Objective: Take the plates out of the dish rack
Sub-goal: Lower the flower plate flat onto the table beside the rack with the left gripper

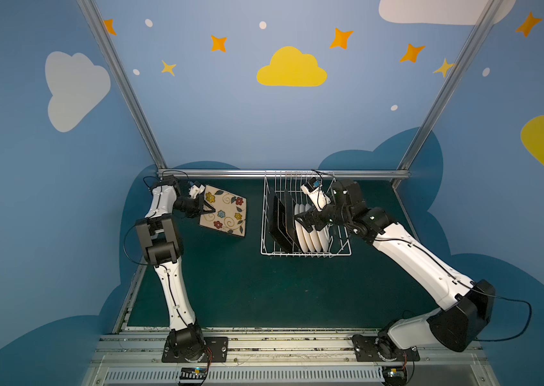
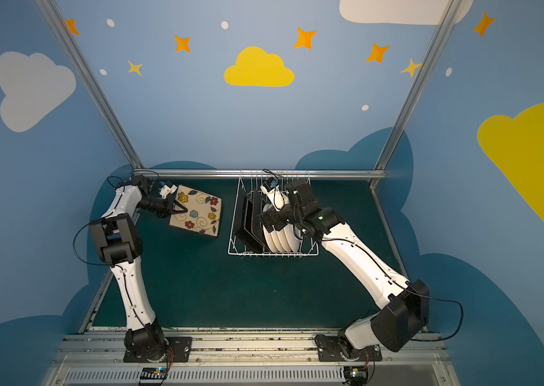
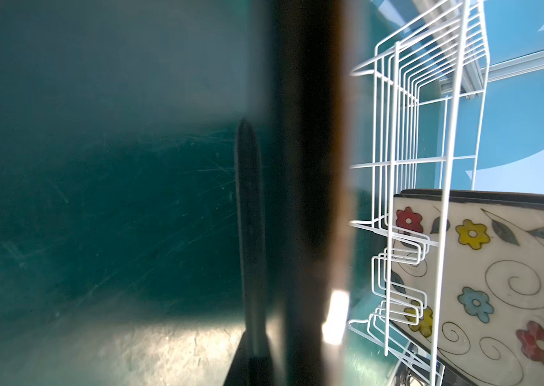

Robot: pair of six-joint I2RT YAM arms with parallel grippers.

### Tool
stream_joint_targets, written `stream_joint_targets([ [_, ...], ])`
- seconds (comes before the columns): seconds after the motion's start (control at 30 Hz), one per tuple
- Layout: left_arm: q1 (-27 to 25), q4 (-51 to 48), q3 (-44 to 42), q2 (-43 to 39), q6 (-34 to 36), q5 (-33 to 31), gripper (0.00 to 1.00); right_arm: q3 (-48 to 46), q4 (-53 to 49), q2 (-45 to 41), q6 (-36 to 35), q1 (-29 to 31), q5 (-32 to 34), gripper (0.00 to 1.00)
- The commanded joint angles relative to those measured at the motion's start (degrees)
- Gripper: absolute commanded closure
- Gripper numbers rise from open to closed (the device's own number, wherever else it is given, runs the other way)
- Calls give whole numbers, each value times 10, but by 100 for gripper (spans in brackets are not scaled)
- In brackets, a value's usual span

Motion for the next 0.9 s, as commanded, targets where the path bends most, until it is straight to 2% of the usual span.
stream_joint_targets([
  [0.0,-1,-22,42,-1,14,83,97,1,-14,-13,8,2,2,9],
  [0.2,-1,-30,57,33,8,61,97,0,-16,-16,13,3,2,9],
  [0.4,0,-40,76,67,5,34,88,-1,-23,-21,16,3,5,9],
  [0.87,4,-30,97,100,-20,-53,48,0,-31,-24,20,8,8,9],
])
